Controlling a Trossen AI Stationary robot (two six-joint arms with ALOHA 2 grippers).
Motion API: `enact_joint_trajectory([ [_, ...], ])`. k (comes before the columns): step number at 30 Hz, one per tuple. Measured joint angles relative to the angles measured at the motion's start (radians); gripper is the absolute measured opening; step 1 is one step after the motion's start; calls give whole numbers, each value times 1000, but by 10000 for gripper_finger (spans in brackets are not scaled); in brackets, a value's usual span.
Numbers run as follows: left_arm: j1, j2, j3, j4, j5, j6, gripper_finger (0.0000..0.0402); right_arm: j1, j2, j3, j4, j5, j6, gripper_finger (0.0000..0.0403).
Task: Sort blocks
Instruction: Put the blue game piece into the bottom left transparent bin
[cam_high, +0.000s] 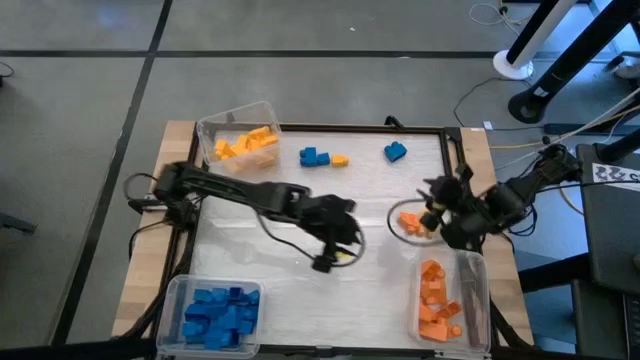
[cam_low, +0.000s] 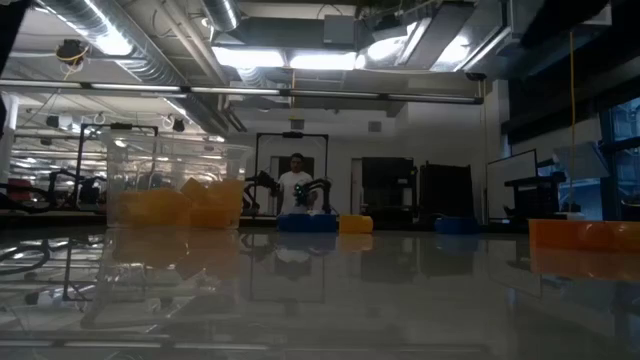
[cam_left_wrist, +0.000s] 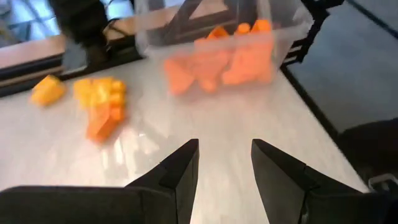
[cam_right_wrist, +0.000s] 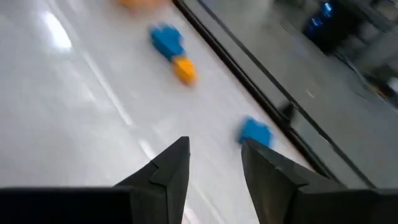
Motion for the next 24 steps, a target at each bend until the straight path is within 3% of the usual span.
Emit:
enact_joint_trajectory([
  [6,28,-265,-313,131,-113,-7,137,-230,7,0,-62,-85,-295,147],
  [11,68,-440,-521,226,-135,-28,137,-453,45,0,-42,-93,-569,147],
  [15,96,-551,-651,286,-138,-38,137,-635,88,0,111,-144,-774,147],
  [20,129,-653,-753,305,-138,-62,137,-819,188,0,409,-323,-1096,147],
  [24,143,-736,-826,300,-138,-63,137,-908,302,0,471,-398,-1223,147],
])
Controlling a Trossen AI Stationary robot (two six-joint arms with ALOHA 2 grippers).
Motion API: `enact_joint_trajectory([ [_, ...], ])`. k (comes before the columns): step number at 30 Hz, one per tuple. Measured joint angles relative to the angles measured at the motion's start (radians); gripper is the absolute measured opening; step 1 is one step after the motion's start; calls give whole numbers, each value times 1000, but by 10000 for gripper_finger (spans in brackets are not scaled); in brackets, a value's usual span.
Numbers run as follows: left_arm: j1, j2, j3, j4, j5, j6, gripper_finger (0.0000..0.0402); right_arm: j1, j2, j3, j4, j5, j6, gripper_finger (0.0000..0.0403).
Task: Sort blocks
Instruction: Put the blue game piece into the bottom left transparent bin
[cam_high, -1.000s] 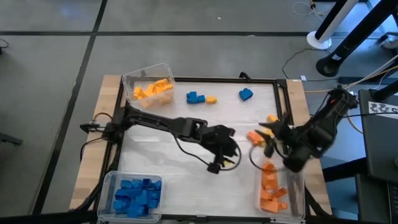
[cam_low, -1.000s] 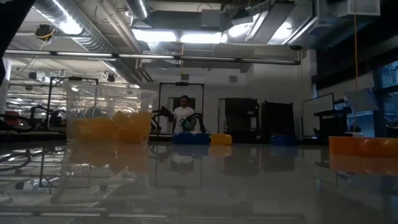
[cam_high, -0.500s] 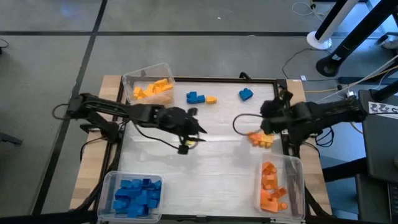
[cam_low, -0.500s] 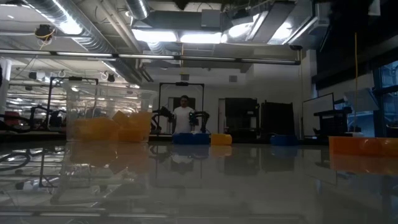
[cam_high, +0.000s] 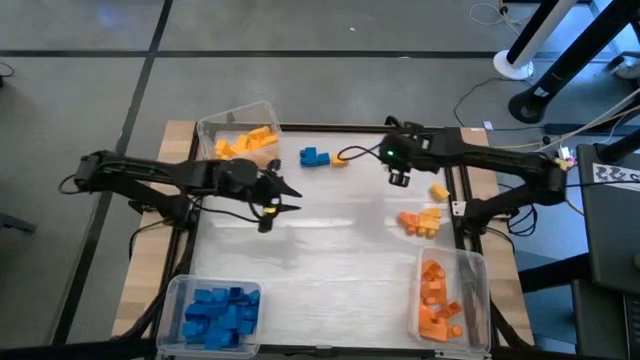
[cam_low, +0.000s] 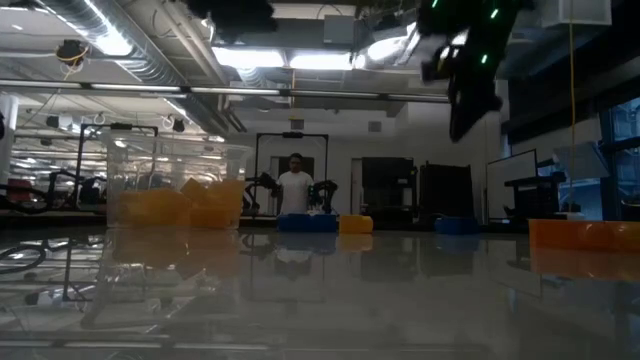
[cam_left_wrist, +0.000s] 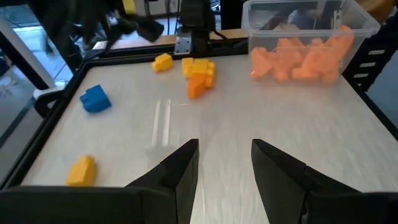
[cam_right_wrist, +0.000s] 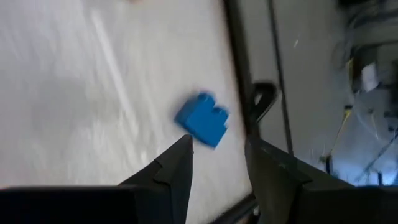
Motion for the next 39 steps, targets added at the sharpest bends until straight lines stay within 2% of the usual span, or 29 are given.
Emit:
enact_joint_trajectory([
  [5,17,-124,-99,6,0,11,137,-41,154,-1,-44,-26,49,147],
  [9,38,-216,-168,17,0,11,137,-40,249,-1,17,-35,210,147],
  [16,55,-319,-258,47,0,2,137,-47,342,-1,73,-108,532,147],
  [19,55,-335,-281,49,0,2,137,-46,367,-1,106,-109,626,147],
  [24,55,-338,-288,47,0,0,137,-46,394,0,124,-100,694,147],
  [29,55,-338,-288,49,0,-6,137,-46,398,-7,58,-27,769,147],
  [32,55,-338,-288,49,0,-19,137,-46,398,-26,1,-19,834,147],
  [39,55,-338,-288,49,0,-22,137,-46,398,-145,143,-12,855,147],
])
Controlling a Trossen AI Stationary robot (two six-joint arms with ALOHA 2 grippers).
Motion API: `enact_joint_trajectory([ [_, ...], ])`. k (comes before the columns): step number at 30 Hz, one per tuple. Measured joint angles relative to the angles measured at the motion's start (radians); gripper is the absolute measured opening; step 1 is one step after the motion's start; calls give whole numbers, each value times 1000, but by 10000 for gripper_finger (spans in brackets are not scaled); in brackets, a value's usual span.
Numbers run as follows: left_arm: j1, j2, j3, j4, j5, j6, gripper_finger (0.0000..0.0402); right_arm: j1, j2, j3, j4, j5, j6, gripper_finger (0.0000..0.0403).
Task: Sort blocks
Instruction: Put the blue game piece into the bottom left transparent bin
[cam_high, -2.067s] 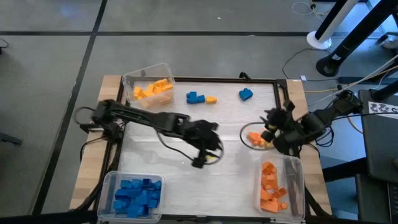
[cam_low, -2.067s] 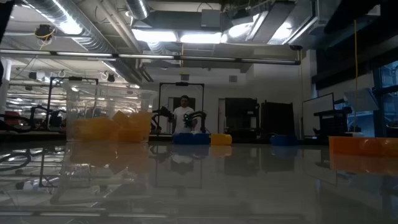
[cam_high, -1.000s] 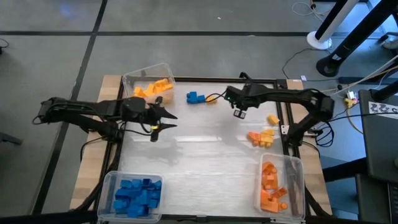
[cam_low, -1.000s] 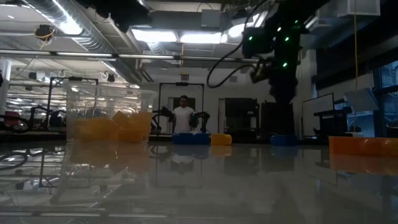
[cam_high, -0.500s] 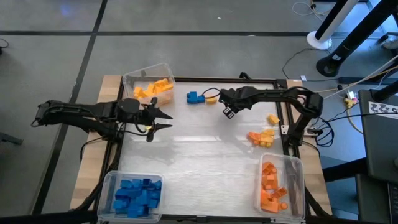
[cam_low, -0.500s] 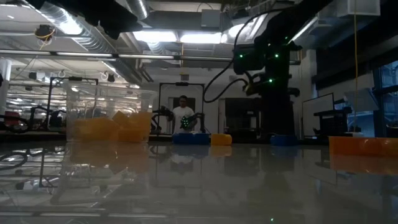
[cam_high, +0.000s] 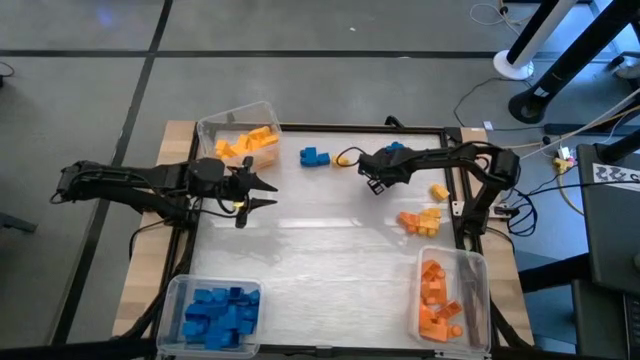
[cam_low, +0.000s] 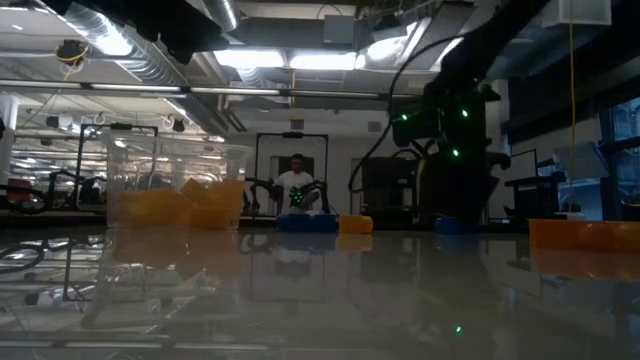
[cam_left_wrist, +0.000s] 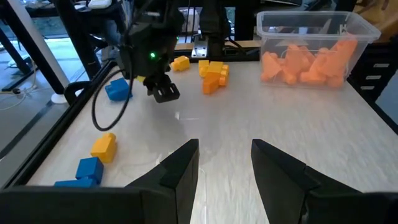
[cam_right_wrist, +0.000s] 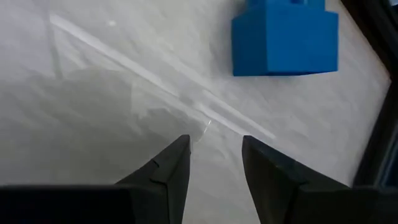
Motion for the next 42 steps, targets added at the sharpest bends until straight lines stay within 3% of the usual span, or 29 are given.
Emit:
enact_joint_trajectory([
  [7,0,0,0,4,0,0,137,1,-5,-117,217,55,1,147],
  [19,0,0,1,5,0,-1,137,-4,0,-138,317,181,55,147],
  [31,0,0,1,5,0,-1,137,-53,0,-161,364,156,82,147],
  [42,0,1,1,5,0,-1,137,-53,-4,-235,533,201,84,147],
])
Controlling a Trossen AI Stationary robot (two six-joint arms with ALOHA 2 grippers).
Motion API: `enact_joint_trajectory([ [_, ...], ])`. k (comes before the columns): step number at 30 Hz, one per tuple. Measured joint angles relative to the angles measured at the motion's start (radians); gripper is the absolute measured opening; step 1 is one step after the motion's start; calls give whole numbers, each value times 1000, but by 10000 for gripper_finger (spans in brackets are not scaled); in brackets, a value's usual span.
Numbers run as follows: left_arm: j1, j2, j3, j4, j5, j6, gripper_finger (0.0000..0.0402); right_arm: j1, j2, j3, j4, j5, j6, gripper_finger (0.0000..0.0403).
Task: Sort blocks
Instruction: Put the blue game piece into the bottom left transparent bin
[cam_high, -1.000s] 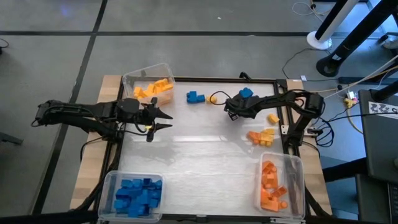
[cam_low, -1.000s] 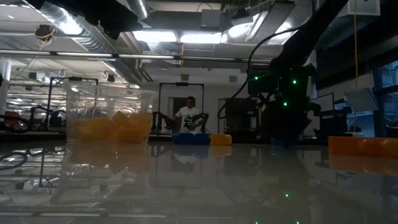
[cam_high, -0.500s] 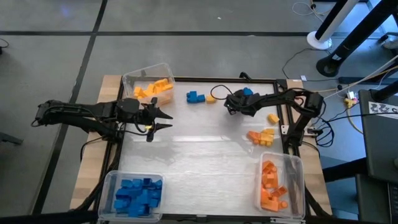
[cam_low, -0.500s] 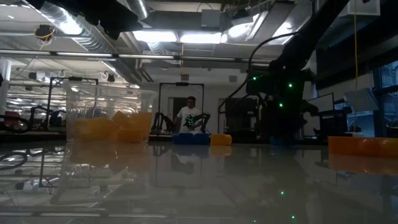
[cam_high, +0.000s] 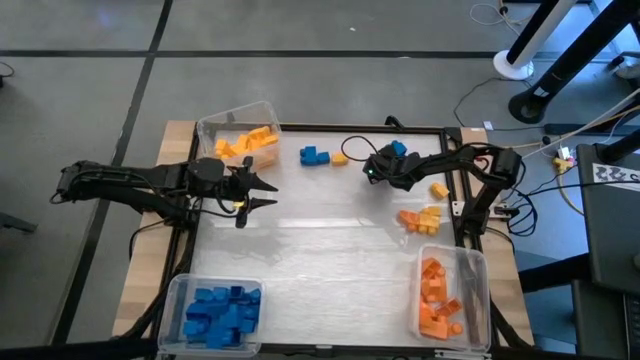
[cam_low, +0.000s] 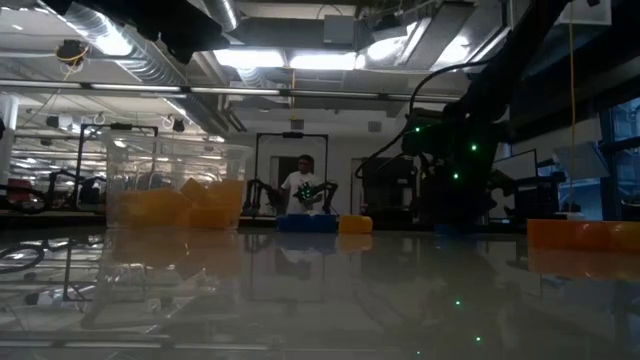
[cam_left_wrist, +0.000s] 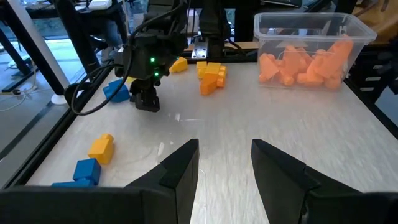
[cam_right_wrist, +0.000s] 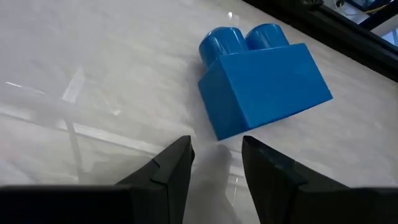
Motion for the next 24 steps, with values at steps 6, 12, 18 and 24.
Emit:
enact_joint_trajectory([
  [6,0,0,0,0,0,0,137,-12,4,-1,60,32,-2,147],
  [12,0,0,0,-2,0,0,137,-85,6,-1,125,-25,-39,145],
  [18,0,0,0,-2,0,2,137,-117,39,3,165,-53,-63,96],
  [24,-1,0,0,-2,0,3,137,-115,87,2,259,-13,-109,17],
])
